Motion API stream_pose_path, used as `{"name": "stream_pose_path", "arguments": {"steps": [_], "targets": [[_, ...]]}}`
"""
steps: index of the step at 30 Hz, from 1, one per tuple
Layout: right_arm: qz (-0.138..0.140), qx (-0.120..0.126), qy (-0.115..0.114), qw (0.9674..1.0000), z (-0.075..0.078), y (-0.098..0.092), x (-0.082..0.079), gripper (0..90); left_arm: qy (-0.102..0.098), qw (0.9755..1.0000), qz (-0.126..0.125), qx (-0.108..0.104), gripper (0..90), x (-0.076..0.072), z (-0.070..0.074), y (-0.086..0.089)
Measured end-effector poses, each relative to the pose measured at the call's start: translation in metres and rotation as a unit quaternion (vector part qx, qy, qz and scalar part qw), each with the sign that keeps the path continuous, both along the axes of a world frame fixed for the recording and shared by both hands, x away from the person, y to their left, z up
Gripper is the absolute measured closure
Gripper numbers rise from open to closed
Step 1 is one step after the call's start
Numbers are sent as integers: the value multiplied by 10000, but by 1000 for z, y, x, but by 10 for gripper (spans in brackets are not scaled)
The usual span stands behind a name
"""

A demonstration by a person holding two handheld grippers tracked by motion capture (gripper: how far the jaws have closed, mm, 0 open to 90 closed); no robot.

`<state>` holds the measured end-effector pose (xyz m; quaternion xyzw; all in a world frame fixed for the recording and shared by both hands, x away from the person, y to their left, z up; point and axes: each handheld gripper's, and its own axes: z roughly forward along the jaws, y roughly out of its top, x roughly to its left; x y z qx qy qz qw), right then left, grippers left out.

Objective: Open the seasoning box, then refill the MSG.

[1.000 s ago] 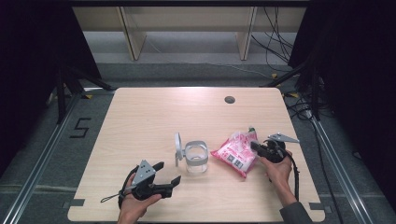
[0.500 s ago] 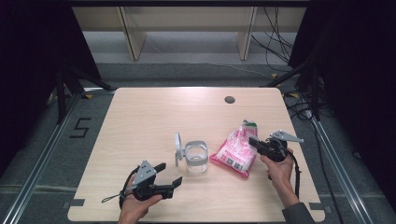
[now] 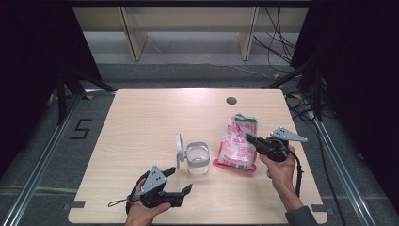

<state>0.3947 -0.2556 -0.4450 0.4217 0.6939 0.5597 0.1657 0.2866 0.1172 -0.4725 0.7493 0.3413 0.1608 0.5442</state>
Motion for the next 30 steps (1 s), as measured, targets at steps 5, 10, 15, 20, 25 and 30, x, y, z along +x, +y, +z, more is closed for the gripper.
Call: {"name": "stream_pose_path", "arguments": {"steps": [5,10,15,20,25,30], "targets": [[200,-74,-202,9996,11,4,-5,900,61,10000,-3,-58,172,-1,0,-1],[243,-95,-224,9994,21,9,-13,900,99,9997,-99,-183,172,-4,0,-4],[325,-117,-385,9987,28,8,-17,900,-28,9997,-204,-128,172,-4,3,-5],[426,-67,-169,9989,34,4,-25,900,92,9997,-120,-166,172,-7,2,-10],[510,-197,-189,9983,43,2,-27,900,173,9993,-273,-167,175,-10,-3,-24],[536,-401,-285,9974,50,-4,-28,900,208,9975,-676,-79,175,-16,-7,-47]]}}
